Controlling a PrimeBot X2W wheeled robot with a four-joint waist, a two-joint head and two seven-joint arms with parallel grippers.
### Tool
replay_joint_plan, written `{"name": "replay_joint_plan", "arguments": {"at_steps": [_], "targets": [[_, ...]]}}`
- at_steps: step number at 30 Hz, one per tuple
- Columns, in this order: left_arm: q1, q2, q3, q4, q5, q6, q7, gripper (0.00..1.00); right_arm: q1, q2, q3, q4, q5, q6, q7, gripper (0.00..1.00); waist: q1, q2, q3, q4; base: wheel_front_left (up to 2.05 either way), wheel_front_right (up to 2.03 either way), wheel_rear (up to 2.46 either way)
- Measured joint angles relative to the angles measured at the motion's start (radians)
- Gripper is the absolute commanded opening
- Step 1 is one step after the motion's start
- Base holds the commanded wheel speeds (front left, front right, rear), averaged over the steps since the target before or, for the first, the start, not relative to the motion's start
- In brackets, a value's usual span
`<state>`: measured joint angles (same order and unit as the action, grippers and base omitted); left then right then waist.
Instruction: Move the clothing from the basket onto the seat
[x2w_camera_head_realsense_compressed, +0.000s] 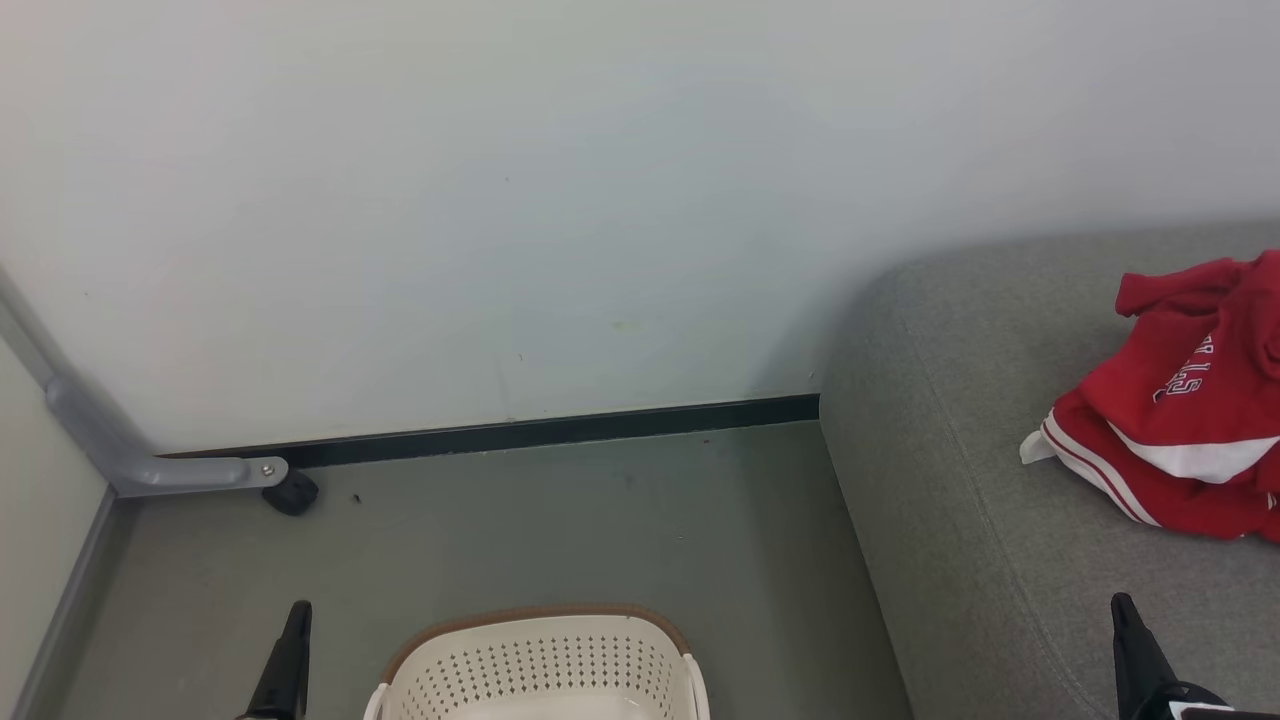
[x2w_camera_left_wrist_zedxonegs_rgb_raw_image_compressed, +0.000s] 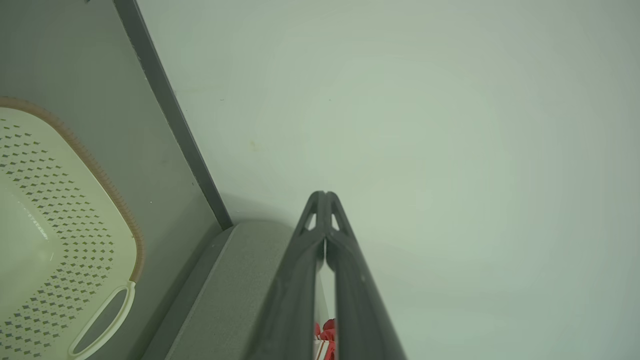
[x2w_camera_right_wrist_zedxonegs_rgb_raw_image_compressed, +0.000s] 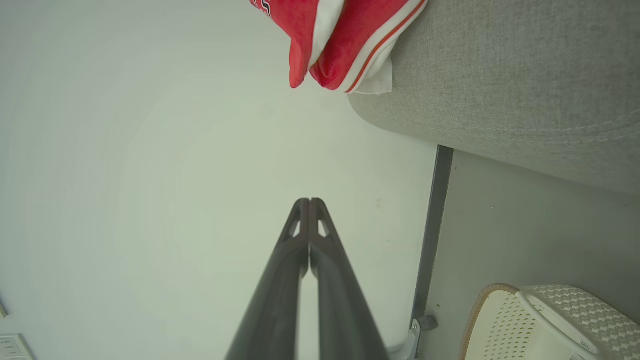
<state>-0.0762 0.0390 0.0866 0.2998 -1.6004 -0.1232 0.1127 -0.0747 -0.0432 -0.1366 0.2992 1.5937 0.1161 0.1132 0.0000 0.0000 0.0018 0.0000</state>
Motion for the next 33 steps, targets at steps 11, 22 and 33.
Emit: {"name": "replay_joint_plan", "arguments": {"at_steps": [11, 22, 33], "targets": [[0.0, 0.0, 0.0, 0.0, 0.0, 0.0, 0.0, 0.0, 0.0, 0.0, 0.0, 0.0, 0.0, 0.0, 0.0, 0.0, 0.0, 0.0, 0.0, 0.0, 0.0, 0.0, 0.0], [0.0, 0.0, 0.0, 0.0, 0.0, 0.0, 0.0, 0.0, 0.0, 0.0, 0.0, 0.0, 0.0, 0.0, 0.0, 0.0, 0.0, 0.0, 0.0, 0.0, 0.0, 0.0, 0.0], [0.0, 0.0, 0.0, 0.0, 0.0, 0.0, 0.0, 0.0, 0.0, 0.0, 0.0, 0.0, 0.0, 0.0, 0.0, 0.0, 0.0, 0.0, 0.0, 0.0, 0.0, 0.0, 0.0]]}}
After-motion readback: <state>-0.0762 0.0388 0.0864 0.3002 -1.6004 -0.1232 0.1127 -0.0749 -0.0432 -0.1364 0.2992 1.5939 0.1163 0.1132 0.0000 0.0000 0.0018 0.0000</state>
